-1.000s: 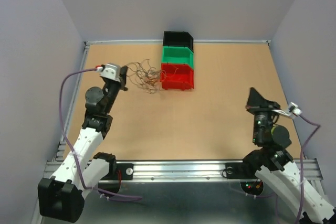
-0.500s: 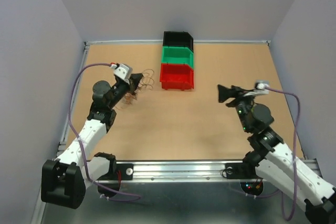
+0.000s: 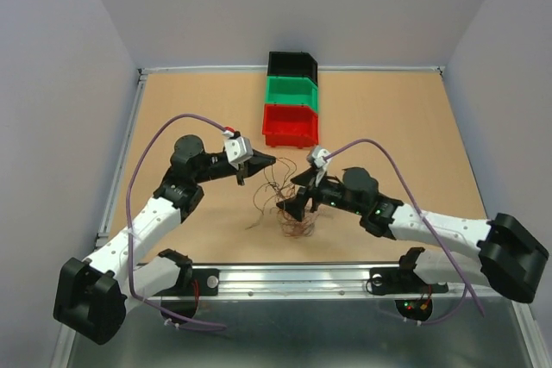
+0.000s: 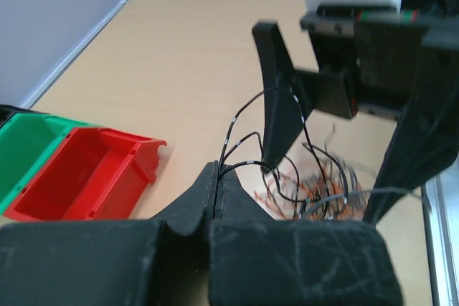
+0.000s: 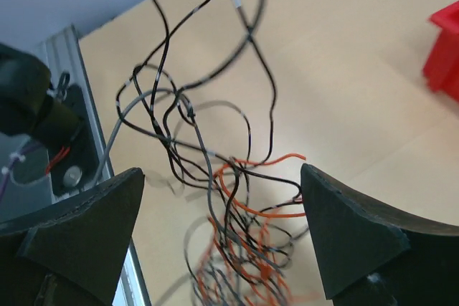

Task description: Untangle the cables

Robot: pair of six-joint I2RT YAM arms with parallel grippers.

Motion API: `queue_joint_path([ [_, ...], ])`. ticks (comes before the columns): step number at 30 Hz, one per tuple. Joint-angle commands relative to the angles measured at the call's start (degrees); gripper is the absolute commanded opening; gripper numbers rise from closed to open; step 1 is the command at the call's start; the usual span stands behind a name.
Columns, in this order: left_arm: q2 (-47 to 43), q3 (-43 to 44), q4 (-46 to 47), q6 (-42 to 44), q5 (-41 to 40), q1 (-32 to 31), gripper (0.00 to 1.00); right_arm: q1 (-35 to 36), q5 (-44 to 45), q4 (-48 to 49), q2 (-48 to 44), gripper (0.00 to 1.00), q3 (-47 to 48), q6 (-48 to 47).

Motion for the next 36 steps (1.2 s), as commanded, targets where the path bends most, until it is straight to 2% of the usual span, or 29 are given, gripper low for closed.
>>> queue_joint_path([
  [1, -0.2, 3.7, 0.4, 1.0, 5.5, -1.5, 0.0, 4.2, 4.7, 5.7, 8.2, 0.92, 6.9, -6.5],
  [3, -1.1, 4.5, 0.5, 0.3, 5.4, -2.1, 0.0, 5.3, 5.7, 5.4, 12.7, 0.84, 9.0, -8.0],
  [4, -1.5, 5.8, 0.4, 0.0, 5.3, -2.3, 0.0, 6.5, 8.9, 5.7, 16.5, 0.74, 10.6, -8.3],
  [5, -2.5, 7.9, 0.4, -1.4, 5.1, -2.7, 0.0, 6.9, 10.3, 6.0, 17.9, 0.3, 11.4, -8.5],
  [6, -2.9, 9.2, 0.4, -2.2, 5.0, -2.9, 0.0, 7.0, 12.2, 6.6, 18.8, 0.14, 11.3, -8.0],
  [7, -3.4, 10.7, 0.3, -2.9, 4.8, -2.9, 0.0, 7.0, 14.8, 10.1, 19.5, 0.03, 10.4, -7.5],
  [8, -3.8, 12.6, -0.4, -3.4, 3.7, -2.9, 0.0, 6.9, 16.0, 12.0, 19.7, 0.0, 9.3, -5.9],
  [9, -4.6, 15.1, -1.6, -3.0, 1.7, -2.9, 0.0, 7.0, 17.5, 13.7, 19.6, 0.0, 8.3, -4.9],
  [10, -5.0, 21.2, -4.1, -3.0, -1.4, -2.9, 0.0, 7.0, 20.4, 14.9, 19.6, 0.0, 7.4, -3.6],
  [11, -5.2, 24.9, -5.5, -2.8, -12.3, -2.9, 0.0, 7.0, 23.3, 15.3, 19.6, 0.01, 6.9, -1.0],
  [12, -5.2, 32.8, -6.5, -4.6, -20.3, -2.9, 0.0, 6.9, 27.6, 14.8, 19.4, 0.01, 6.5, 1.1],
  [13, -5.1, 36.4, -7.7, -6.0, -39.5, -2.8, 0.0, 6.4, 37.2, 14.0, 18.9, 0.01, 5.0, 5.4],
  [14, -5.0, 39.8, -7.8, -7.4, -49.3, -2.5, 0.0, 5.6, 40.6, 13.0, 18.0, 0.0, 4.2, 7.9],
  [16, -5.1, 47.2, -7.1, -9.9, -68.5, 0.0, 0.0, -0.9, 44.5, 8.8, 13.9, 0.01, 2.6, 15.7],
  [17, -5.4, 48.5, -6.5, -9.6, -70.6, 1.1, 0.0, -4.2, 44.6, 3.4, 12.1, 0.01, 1.3, 25.0],
  [18, -6.2, 50.2, -6.4, -9.3, -72.4, 2.6, 0.0, -11.1, 43.9, 0.7, 6.9, 0.01, -1.6, 29.3],
  [20, -7.1, 50.5, -5.7, -6.9, -77.0, 2.9, 0.0, -17.8, 43.8, -5.6, 0.1, 0.01, -4.8, 34.2],
  [21, -7.7, 50.3, -5.5, -5.9, -78.7, 3.0, 0.0, -20.3, 46.5, -10.5, -4.9, 0.01, -5.4, 35.5],
  [22, -7.8, 49.8, -5.2, -4.9, -82.4, 3.1, 0.0, -24.3, 52.2, -14.1, -14.4, 0.0, -6.6, 35.7],
  [23, -8.3, 49.1, -4.9, -3.1, -83.7, 3.2, 0.0, -26.0, 53.5, -19.0, -20.3, 0.01, -7.5, 35.6],
  [26, -9.5, 43.1, -2.5, -2.1, -83.2, 3.4, 0.0, -27.6, 54.0, -19.6, -36.1, 0.01, -12.6, 34.0],
  [27, -10.3, 41.3, -2.0, -2.3, -80.9, 3.4, 0.0, -27.6, 53.5, -19.4, -37.4, 0.01, -12.7, 33.2],
  [28, -10.5, 37.9, -1.6, -2.9, -72.5, 3.5, 0.0, -27.6, 50.7, -19.2, -37.4, 0.01, -11.4, 32.0],
  [30, -10.0, 35.0, -1.8, -3.1, -60.8, 3.5, 0.0, -27.5, 47.0, -18.5, -32.6, 0.01, -8.9, 28.4],
  [31, -9.4, 33.2, -2.6, -2.8, -51.4, 3.4, 0.0, -27.6, 42.3, -17.9, -30.7, 0.01, -6.7, 27.4],
  [34, -4.8, 32.5, -4.5, -3.7, -50.5, 3.3, 0.0, -27.5, 39.0, -17.4, -25.5, 0.0, -5.7, 27.0],
  [36, -2.2, 32.1, -5.9, -2.4, -44.1, 3.3, 0.0, -27.6, 37.0, -16.6, -25.1, 0.01, -5.4, 25.5],
])
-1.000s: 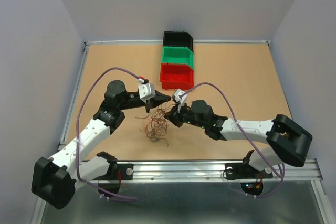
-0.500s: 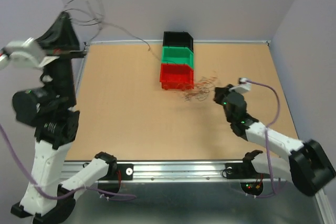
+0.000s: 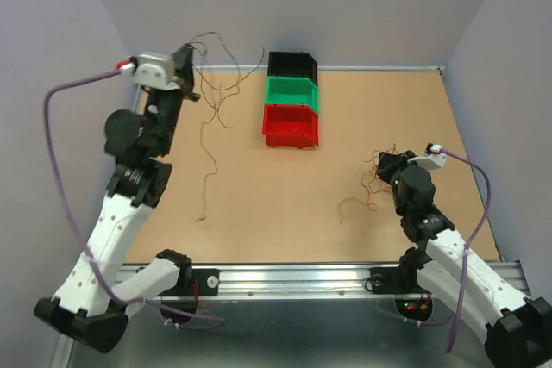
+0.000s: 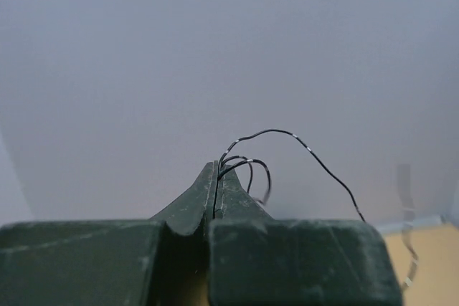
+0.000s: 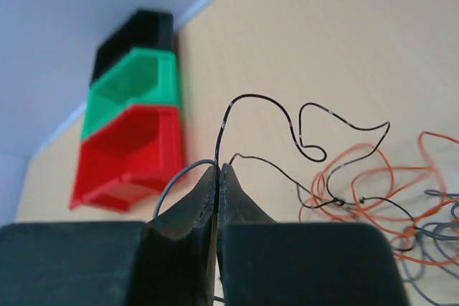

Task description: Untangle the cables

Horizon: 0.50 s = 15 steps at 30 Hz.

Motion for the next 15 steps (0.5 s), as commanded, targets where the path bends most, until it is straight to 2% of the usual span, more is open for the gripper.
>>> queue_joint_path([
  [1, 3.9, -2.3, -1.9, 2.5, 16.8, -0.1, 0.0, 0.1, -7.8, 1.3, 0.1, 0.02, 3.4, -4.6],
  [2, 3.9, -3.4, -2.0, 3.8, 25.1, -0.1, 0.0, 0.1, -13.7, 3.8, 0.0, 0.24, 3.3, -7.5],
  [4, 3.1, -6.0, -1.6, 4.5, 35.2, -0.6, 0.0, 0.1, -22.9, 8.2, -1.1, 0.78, 1.2, -9.8],
  [5, 3.0, -6.5, -1.8, 5.1, 38.0, -0.9, 0.0, 0.1, -24.9, 12.0, -1.2, 1.0, 0.4, -10.3],
  [7, 3.2, -6.8, -2.7, 5.2, 43.2, -1.2, 0.0, 0.1, -30.0, 16.4, -0.6, 1.0, -0.6, -11.7],
  [8, 3.5, -6.8, -4.0, 4.9, 47.5, -1.7, 0.0, 0.1, -37.1, 19.1, 0.8, 1.0, -0.4, -12.6],
  [10, 4.8, -7.4, -5.1, 4.5, 52.8, -3.1, 0.0, 0.1, -45.0, 23.6, 3.7, 1.0, 0.3, -12.6],
  [15, 7.0, -12.8, -3.4, 4.6, 56.4, -7.2, 0.0, 0.7, -54.0, 30.4, 7.1, 1.0, 0.3, -11.7],
])
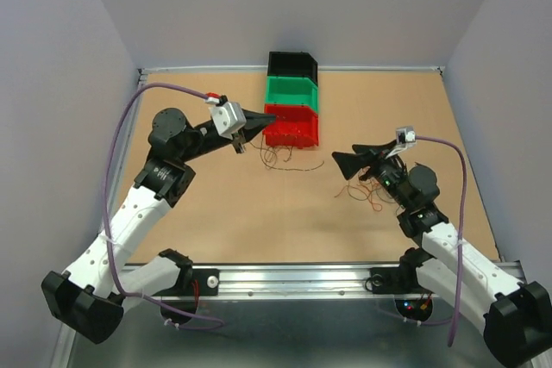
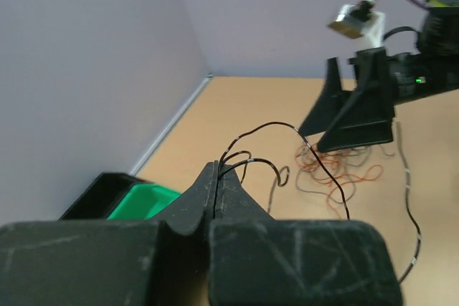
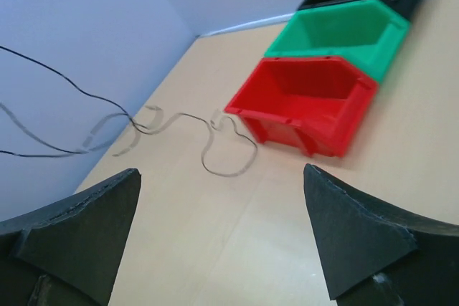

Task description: Untangle the cables

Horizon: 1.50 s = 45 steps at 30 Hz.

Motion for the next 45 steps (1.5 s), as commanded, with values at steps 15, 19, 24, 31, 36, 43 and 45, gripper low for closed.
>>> queue_joint_path([
  [15, 5.4, -7.7, 4.8, 3.6, 12.3, -8.2, 0.0, 21.1, -8.4, 9.2, 14.1, 0.93, 7.1, -16.1],
  [19, 5.0, -7.4, 3.5, 3.5, 15.3, -8.2, 0.0, 22.1, -2.0, 9.1, 15.9, 0.9, 8.5, -17.4],
  [24, 3.9, -7.0, 1.2, 4.2, 19.6, -8.2, 0.0, 22.2, 2.8, 10.7, 14.1, 0.83, 7.1, -17.5],
  [31, 4.4, -6.9, 0.5, 3.3, 25.1, -8.2, 0.0, 22.2, 2.8, 12.3, 15.8, 0.78, 7.5, -17.4],
  [36, 4.9, -6.9, 0.2, 4.7, 22.8, -8.2, 0.23, 22.4, -3.8, 12.9, 18.2, 0.09, 8.8, -16.8],
  [43, 6.5, -9.0, 4.5, 5.0, 1.4, -7.1, 0.99, 22.3, 10.5, 13.0, 8.7, 0.01, 4.1, -14.4],
  [45, 9.1, -9.7, 3.7, 7.7, 5.6, -7.0, 0.99, 22.4, 15.3, 12.9, 6.4, 0.01, 2.4, -14.3],
])
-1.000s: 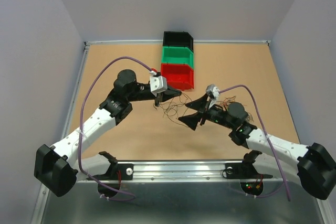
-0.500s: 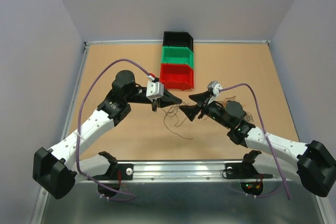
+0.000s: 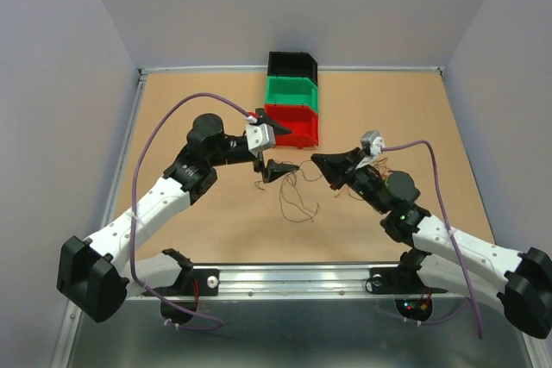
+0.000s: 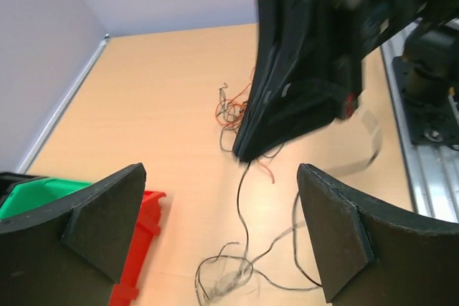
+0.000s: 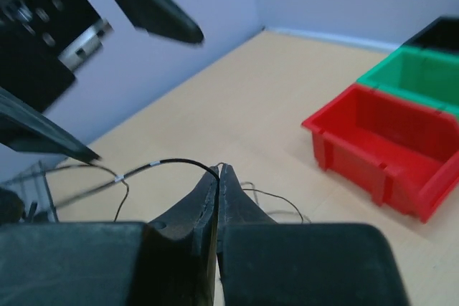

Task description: Untangle the cables

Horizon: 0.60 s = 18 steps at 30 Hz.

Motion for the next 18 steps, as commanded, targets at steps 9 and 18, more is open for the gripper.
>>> queue_joint_path([
  [9, 12.0, 2.3, -2.6, 7.4, 2.5, 0.2, 0.99, 0.6, 11.9, 2.0, -8.5, 0.0, -2.3, 0.7],
  [18, 6.9, -1.4, -0.8, 10.2, 5.5, 0.2, 0.99, 0.6, 10.7, 1.0, -8.7, 0.01, -1.6, 0.8],
])
